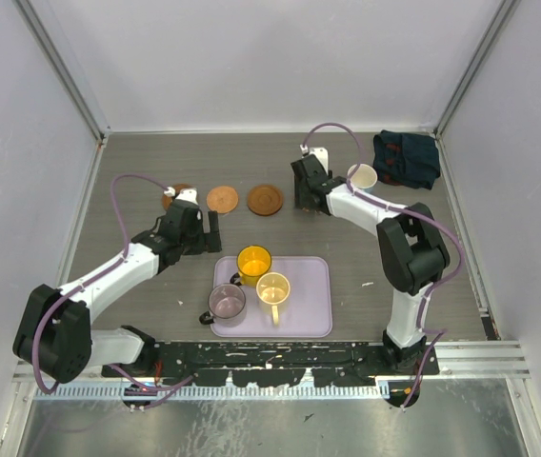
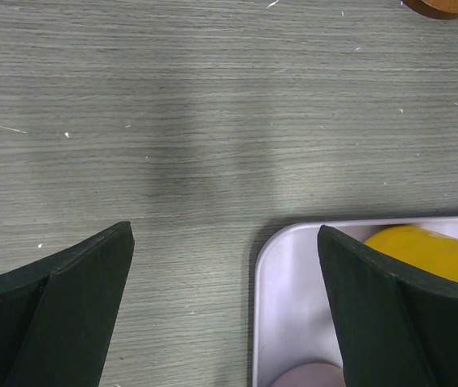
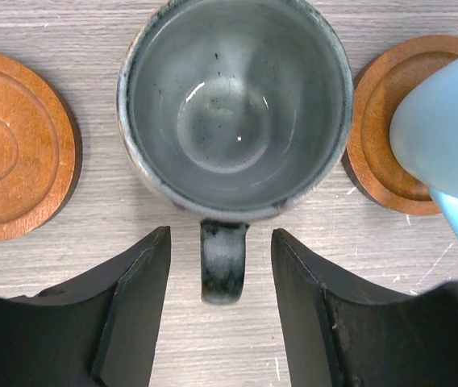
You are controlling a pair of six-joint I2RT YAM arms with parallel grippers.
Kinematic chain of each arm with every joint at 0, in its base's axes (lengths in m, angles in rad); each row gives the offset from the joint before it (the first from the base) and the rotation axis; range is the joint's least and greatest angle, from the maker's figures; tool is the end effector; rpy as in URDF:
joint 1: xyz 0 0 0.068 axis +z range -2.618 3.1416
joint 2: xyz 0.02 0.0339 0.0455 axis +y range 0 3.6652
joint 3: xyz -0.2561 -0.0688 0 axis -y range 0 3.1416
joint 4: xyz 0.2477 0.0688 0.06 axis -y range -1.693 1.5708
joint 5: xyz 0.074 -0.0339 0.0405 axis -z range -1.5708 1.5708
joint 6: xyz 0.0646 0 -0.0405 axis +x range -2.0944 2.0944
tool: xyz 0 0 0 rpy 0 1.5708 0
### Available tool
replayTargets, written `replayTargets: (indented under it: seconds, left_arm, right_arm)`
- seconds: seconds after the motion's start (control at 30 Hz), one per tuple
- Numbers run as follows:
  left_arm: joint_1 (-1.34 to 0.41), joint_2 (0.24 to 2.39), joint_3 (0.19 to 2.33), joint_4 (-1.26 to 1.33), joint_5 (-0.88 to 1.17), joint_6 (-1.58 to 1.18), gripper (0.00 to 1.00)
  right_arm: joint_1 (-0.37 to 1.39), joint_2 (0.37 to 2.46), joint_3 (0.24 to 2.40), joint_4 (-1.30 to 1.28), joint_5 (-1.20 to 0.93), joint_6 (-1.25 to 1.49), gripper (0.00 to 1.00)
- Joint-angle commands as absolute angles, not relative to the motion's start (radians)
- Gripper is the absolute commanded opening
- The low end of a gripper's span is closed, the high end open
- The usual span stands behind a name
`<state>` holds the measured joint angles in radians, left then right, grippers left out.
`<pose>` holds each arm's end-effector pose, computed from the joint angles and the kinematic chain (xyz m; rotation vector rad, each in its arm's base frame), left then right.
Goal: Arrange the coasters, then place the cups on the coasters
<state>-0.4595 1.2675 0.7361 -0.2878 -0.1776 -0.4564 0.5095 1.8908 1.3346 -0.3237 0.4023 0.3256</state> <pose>0.2573 -0.1146 0.1836 -0.0800 2.3837 -0.2254 0.3857 0.1865 0.1739 -0.0441 2.3607 -0.0953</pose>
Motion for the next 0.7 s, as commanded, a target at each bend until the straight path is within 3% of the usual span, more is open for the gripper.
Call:
replayTargets:
  seconds: [0.0, 0.67]
  left_arm:
    - [-0.454, 1.239, 0.736, -0.245, -0.166, -0.462, 0.98]
    - [-0.454, 1.225, 0.738, -0.260, -0.154, -0.463, 0.98]
  right_arm:
    - [0.524, 1.776, 1.300, -0.314, 0.441, 0.351, 0.58]
    - [0.523, 1.776, 1.251, -0.325, 0.496, 0.365, 0.55]
